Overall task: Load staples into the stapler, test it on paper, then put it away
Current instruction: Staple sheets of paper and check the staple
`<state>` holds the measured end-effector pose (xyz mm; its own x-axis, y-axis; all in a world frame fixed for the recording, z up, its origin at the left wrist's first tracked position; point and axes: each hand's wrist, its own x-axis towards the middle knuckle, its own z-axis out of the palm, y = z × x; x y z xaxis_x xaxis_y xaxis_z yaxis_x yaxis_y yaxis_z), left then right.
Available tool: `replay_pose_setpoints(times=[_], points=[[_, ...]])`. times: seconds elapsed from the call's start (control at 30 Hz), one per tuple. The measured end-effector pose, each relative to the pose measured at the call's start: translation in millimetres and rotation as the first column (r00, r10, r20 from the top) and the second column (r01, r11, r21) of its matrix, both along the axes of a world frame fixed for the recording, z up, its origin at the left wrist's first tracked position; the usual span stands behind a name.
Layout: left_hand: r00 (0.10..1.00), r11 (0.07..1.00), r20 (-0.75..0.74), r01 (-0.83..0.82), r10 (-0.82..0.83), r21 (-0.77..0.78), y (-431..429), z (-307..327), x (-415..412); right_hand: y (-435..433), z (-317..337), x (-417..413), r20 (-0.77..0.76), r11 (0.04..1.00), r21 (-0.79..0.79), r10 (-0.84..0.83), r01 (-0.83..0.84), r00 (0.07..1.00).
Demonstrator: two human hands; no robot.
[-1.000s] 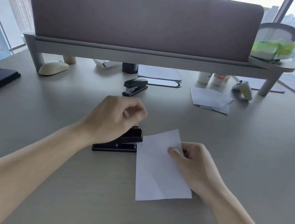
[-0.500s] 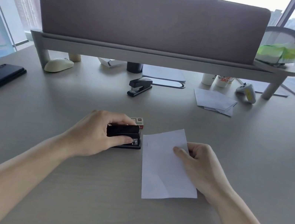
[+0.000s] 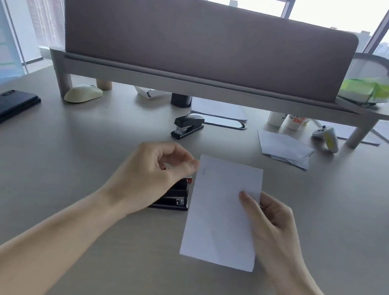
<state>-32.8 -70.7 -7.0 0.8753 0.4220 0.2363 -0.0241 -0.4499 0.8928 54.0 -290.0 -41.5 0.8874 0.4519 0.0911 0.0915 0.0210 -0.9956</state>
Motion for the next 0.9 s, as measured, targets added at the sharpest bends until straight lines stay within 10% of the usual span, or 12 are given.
replay_pose_setpoints(times=[0.33,0.63,0.9], points=[[0.995,0.997,-0.074,0.067,-0.07,-0.042,10,7,-27,5,5,-5,0.021,0.996,0.037,0.081,-0.082,0.996],[0.977,0.912,-0.16,0.19,-0.14,0.364,28,3,-53,50,25,-17,0.385,0.894,-0.415,0.34,-0.168,0.858],[0.984,0.827,-0.052,0.173,-0.172,0.535,35,-12,-51,54,-7,-15,0.337,0.95,-0.267,0.248,-0.16,0.908]])
